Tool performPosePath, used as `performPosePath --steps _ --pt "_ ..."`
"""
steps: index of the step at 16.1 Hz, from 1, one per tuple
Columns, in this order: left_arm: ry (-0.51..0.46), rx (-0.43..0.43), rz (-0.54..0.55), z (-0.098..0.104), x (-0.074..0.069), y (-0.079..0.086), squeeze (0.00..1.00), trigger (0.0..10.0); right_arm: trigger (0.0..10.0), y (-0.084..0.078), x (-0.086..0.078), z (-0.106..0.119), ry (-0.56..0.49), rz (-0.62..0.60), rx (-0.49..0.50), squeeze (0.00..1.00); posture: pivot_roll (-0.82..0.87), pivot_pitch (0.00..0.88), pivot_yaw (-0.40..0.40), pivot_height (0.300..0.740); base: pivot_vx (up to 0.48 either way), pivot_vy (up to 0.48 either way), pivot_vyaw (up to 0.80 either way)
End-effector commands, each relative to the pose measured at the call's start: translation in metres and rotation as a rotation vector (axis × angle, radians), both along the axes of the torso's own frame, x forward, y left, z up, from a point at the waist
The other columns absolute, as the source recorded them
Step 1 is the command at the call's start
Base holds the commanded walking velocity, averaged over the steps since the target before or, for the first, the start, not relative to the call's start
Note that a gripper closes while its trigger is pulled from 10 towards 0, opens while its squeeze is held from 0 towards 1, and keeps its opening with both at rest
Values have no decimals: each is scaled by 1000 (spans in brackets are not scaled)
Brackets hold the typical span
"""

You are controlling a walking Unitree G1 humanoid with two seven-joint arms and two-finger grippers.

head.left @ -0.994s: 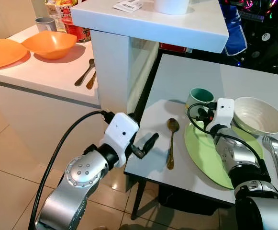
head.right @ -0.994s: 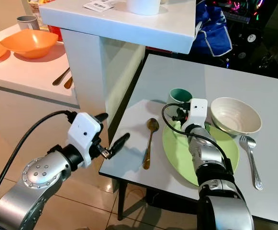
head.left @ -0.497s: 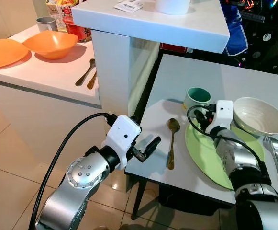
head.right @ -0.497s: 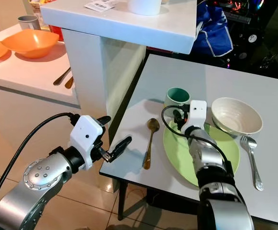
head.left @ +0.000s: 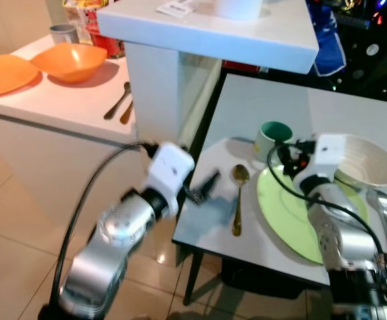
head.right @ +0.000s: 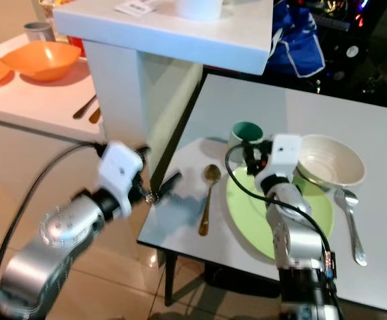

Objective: Setting the table

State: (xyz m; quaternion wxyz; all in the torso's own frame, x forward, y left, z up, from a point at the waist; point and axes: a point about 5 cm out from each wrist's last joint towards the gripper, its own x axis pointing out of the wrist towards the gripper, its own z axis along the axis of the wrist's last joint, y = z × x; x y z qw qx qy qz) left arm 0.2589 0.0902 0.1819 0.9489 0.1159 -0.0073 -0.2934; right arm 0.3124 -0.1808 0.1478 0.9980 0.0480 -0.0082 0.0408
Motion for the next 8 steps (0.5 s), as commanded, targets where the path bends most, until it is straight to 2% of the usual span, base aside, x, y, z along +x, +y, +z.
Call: performPosePath --steps 1,2,4,6,8 --pt "-43 -11 58 5 4 6 0 10000 10000 2 -10 14 -36 -19 9 0 14 0 -30 740 0 0 0" --pt "-60 -19 98 8 9 12 0 10000 10000 6 -16 19 -49 -27 16 0 18 0 -29 740 0 0 0" --pt "-67 -37 166 10 11 26 0 10000 10000 21 -29 20 -32 48 45 0 21 0 -28 740 0 0 0" --pt "-79 -21 175 11 12 31 0 10000 10000 25 -36 21 -31 86 83 0 37 0 -28 740 0 249 0" --pt "-110 -26 195 19 19 36 0 10000 10000 24 -40 24 -36 96 101 0 41 0 -24 740 0 343 0"
